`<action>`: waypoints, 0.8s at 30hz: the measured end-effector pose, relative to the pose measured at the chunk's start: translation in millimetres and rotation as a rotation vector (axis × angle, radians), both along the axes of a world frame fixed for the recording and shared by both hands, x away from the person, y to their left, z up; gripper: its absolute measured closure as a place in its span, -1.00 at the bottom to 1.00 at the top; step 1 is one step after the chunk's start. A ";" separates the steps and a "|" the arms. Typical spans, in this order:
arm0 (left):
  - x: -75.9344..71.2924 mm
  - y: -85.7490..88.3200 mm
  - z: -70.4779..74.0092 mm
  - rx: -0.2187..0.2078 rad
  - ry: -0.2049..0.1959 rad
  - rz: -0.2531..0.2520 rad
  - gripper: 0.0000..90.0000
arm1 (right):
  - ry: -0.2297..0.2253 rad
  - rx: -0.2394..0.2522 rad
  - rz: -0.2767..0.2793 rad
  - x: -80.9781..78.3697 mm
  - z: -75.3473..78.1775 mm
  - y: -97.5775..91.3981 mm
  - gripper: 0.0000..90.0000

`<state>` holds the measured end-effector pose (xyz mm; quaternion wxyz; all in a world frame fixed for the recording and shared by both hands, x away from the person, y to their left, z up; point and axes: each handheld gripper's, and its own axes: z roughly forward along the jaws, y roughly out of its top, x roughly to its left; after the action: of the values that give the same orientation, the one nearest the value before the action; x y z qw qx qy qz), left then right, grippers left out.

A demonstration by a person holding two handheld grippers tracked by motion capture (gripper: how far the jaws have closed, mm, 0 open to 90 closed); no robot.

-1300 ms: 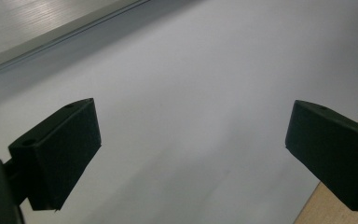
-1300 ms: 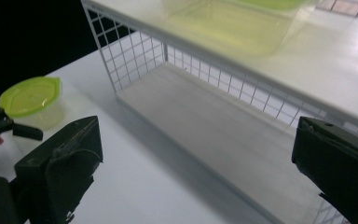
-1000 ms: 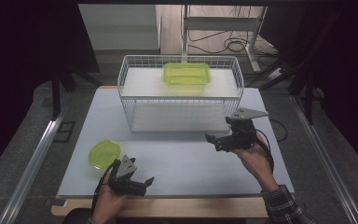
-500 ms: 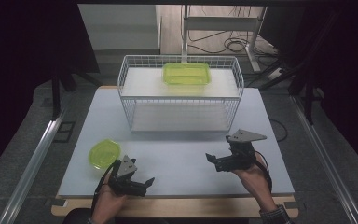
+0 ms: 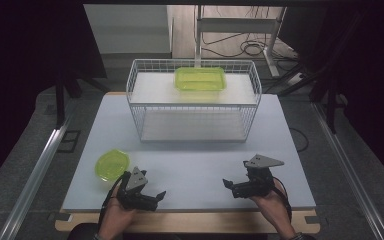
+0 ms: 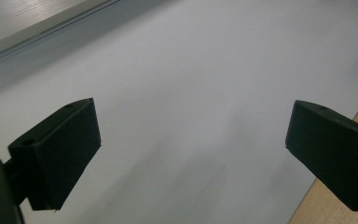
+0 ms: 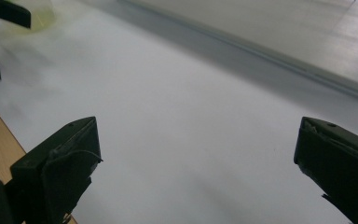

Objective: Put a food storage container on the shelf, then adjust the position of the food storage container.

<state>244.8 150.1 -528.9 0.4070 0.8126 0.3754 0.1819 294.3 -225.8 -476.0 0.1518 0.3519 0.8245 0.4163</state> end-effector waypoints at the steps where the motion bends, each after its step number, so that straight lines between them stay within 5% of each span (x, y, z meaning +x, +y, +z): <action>1: 0.1 0.0 -0.1 0.001 0.001 -0.001 -0.93 | 0.004 -0.008 0.000 -1.1 -2.9 0.0 -0.99; 9: 0.6 0.0 0.1 -0.003 0.011 0.007 -0.94 | 0.062 -0.030 -0.006 -5.2 -21.8 -3.3 -0.99; 17: 2.1 4.9 6.9 -0.016 0.040 0.043 -0.93 | 0.072 -0.027 -0.022 -2.4 -26.8 -7.1 -0.99; 24: 3.1 17.7 19.0 -0.009 0.020 0.077 -0.57 | 0.069 -0.036 -0.035 -0.8 -29.1 -10.4 -0.99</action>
<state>247.9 167.7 -509.9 0.3998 0.7974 0.4112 0.1875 293.5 -236.2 -505.2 0.1368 0.3774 0.8303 0.3865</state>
